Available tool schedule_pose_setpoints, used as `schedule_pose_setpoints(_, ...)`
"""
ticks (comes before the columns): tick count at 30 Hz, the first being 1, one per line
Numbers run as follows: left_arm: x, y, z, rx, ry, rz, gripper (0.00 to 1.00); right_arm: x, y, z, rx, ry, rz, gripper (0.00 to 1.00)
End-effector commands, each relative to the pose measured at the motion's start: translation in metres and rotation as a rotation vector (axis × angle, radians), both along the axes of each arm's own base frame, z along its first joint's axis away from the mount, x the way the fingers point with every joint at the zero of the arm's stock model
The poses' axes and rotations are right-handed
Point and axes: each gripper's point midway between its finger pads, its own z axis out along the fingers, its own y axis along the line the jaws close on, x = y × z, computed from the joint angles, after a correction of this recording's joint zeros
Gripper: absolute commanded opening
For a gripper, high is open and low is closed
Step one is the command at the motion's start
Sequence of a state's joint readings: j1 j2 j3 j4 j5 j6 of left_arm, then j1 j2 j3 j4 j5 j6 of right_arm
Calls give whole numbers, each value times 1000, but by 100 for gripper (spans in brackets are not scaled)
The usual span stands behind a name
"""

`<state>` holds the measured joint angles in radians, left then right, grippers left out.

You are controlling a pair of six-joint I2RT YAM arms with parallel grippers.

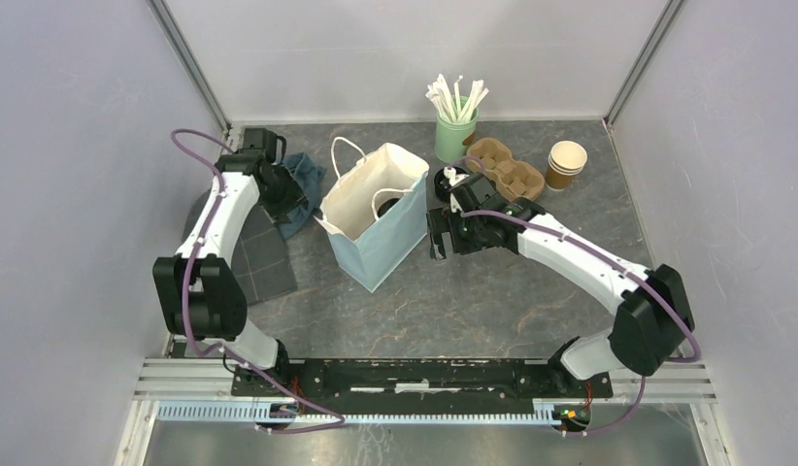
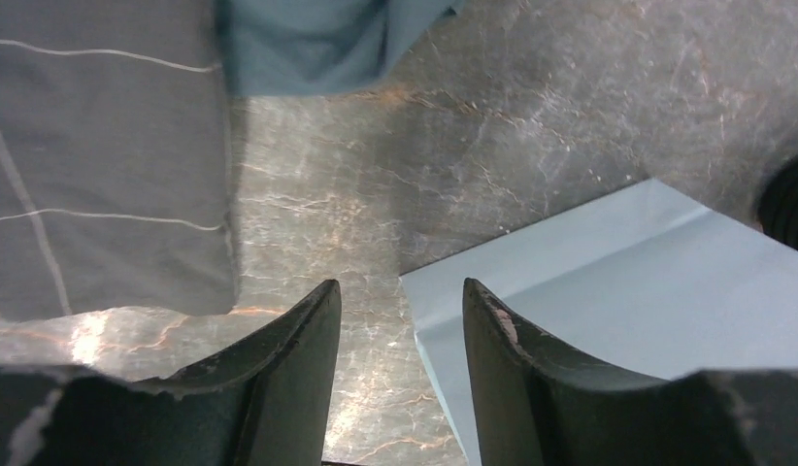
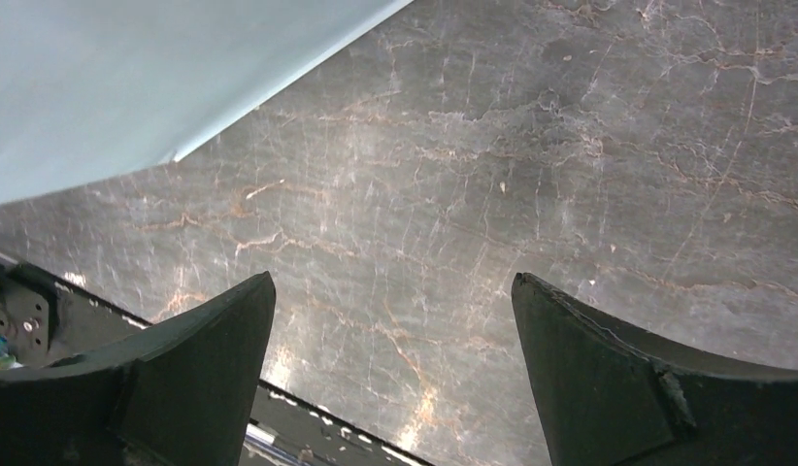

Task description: Pack the takeout coffee

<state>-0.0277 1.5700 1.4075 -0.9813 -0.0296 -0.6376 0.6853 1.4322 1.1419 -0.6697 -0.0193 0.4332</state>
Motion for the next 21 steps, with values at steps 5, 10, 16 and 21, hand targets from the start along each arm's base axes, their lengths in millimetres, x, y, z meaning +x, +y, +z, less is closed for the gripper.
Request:
schedule_pose_setpoints(5, 2, -44, -34, -208, -73, -192, 49, 23, 25, -30, 173, 101, -122, 98)
schedule_pose_setpoints(10, -25, -66, -57, -312, -29, -239, 44, 38, 39, -36, 213, 105, -158, 98)
schedule_pose_setpoints(16, -63, -97, -71, -466, 5, -203, 43, 54, 49, -31, 206, 107, -147, 98)
schedule_pose_setpoints(21, -82, -141, -76, -540, 25, -181, 43, 60, 32, -37, 146, 139, -152, 98)
